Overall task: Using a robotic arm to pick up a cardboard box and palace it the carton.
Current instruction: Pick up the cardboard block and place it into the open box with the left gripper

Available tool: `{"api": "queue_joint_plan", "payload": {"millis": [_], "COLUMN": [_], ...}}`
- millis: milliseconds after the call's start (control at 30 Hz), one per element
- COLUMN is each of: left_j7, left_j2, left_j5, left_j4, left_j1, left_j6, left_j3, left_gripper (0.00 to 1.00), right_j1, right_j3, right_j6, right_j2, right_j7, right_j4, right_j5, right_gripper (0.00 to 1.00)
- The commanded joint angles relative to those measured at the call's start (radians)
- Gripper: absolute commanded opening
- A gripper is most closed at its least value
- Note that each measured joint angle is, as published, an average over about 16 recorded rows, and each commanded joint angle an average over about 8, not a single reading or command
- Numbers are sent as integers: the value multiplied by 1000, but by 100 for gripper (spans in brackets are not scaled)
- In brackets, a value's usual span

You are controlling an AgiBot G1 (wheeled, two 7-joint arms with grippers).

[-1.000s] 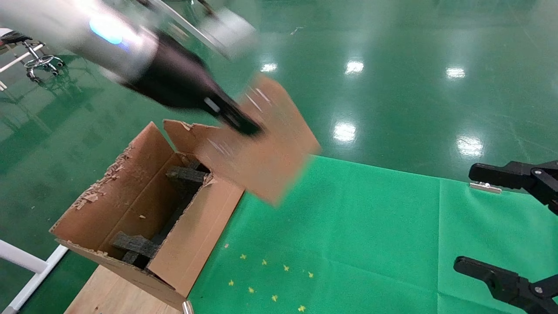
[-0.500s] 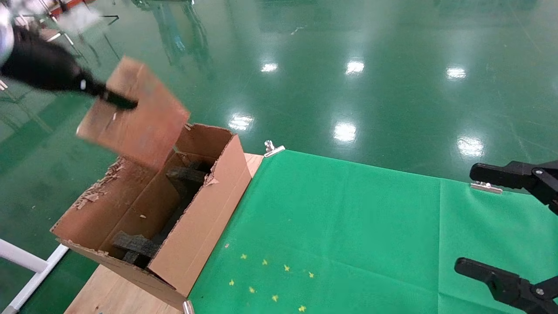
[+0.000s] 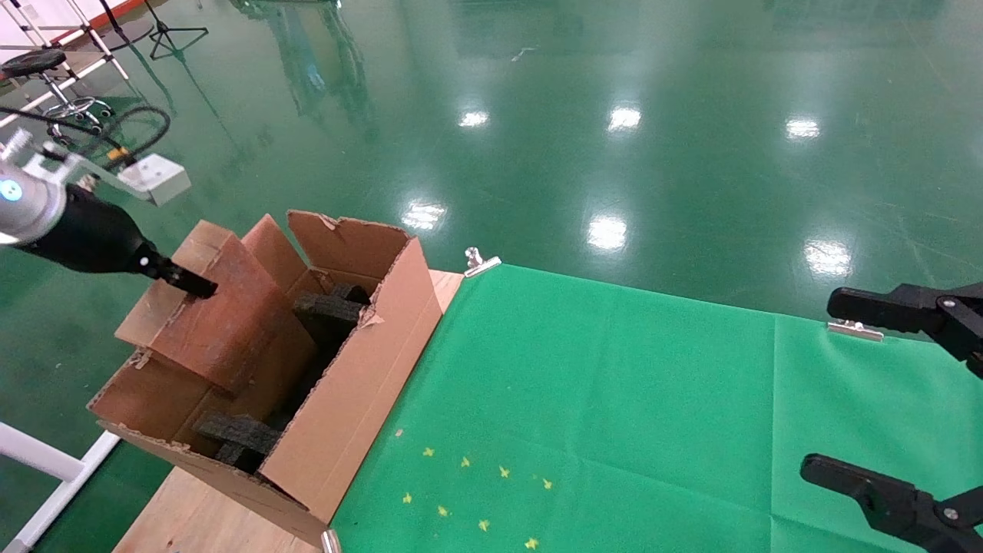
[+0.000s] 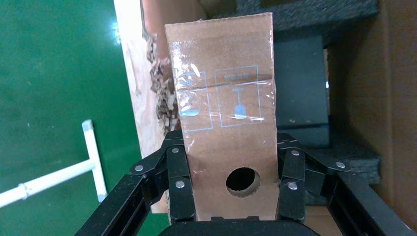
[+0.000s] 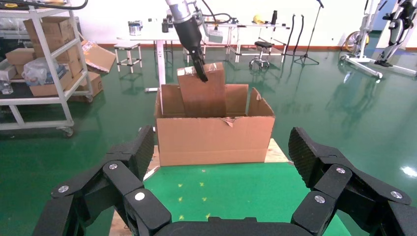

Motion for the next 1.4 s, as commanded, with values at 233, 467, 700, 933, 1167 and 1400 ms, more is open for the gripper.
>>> {"api": "queue_joint_plan", "payload": {"millis": [233, 467, 700, 933, 1167, 1400], "left_j7": [88, 127, 155, 173, 175, 174], "left_j2": [55, 100, 129, 139, 140, 139], "left_j5": [-16, -23, -23, -27, -28, -28], "left_j4": [159, 263, 325, 355, 361, 356], "left_j1": [67, 114, 157, 186, 193, 189], "left_j6": [-58, -104, -177, -250, -266, -263], "left_j3": [-2, -4, -4, -8, -9, -8], "left_gripper": [0, 0, 0, 75, 100, 100], "right_j1": [0, 0, 0, 0, 0, 0], "right_j3": [0, 0, 0, 0, 0, 0], "right_j6": [0, 0, 0, 0, 0, 0], "right_j2": [0, 0, 0, 0, 0, 0], "right_j7": [0, 0, 0, 0, 0, 0], "right_j4": [0, 0, 0, 0, 0, 0], "right_j5": [0, 0, 0, 0, 0, 0], "right_gripper": [100, 100, 100, 100, 100, 100]}}
